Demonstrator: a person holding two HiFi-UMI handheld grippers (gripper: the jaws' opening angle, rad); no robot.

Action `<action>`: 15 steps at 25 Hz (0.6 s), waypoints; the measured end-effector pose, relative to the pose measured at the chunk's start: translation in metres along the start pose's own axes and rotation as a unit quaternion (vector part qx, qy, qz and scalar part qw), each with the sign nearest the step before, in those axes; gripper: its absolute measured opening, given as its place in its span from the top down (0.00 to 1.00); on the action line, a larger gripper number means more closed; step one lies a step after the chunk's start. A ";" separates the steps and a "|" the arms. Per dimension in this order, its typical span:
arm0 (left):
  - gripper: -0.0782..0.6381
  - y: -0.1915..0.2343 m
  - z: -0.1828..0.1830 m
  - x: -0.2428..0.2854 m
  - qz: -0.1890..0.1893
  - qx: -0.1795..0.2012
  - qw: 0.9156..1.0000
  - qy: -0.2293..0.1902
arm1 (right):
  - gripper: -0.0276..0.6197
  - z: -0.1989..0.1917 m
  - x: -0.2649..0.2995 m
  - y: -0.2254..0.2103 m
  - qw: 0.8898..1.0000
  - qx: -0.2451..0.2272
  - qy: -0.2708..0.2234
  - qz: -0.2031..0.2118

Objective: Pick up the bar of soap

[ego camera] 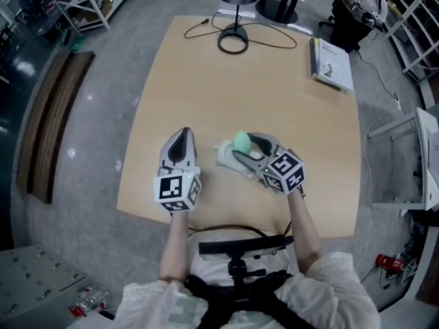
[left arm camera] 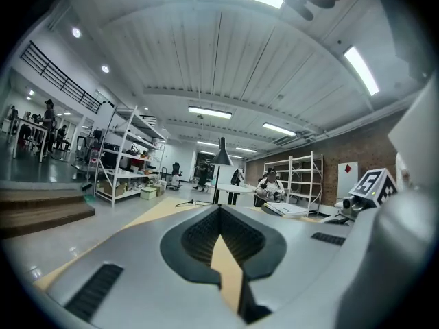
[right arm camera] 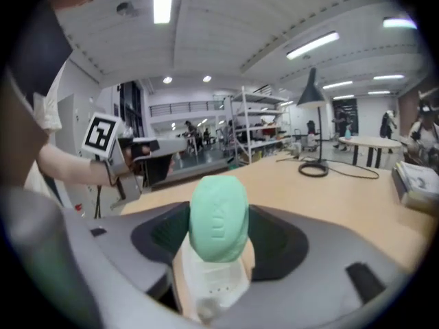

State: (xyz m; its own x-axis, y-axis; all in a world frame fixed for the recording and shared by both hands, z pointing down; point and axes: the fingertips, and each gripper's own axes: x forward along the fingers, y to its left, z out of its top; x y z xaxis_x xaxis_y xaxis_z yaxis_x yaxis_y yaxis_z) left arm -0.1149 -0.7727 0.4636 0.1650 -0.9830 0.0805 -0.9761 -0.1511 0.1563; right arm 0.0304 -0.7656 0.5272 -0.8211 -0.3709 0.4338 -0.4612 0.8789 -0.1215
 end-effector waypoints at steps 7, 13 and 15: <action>0.89 -0.014 0.026 0.008 0.005 -0.026 0.999 -0.026 | 0.54 0.053 -0.068 -0.049 0.960 0.173 -0.154 -0.157; 0.89 -0.034 0.015 0.007 -0.020 -0.034 0.999 -0.015 | 0.55 0.061 -0.122 -0.067 0.926 0.206 -0.224 -0.225; 0.89 -0.041 0.017 0.008 -0.030 -0.034 0.999 -0.018 | 0.55 0.063 -0.133 -0.067 0.923 0.198 -0.231 -0.236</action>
State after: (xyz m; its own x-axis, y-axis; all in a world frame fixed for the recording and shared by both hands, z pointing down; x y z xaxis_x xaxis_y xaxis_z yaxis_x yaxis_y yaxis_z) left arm -0.0760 -0.7759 0.4414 0.2164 -0.9757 0.0344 -0.9525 -0.2033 0.2267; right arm 0.1498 -0.7939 0.4215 -0.5118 -0.8525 0.1066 -0.8154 0.4430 -0.3728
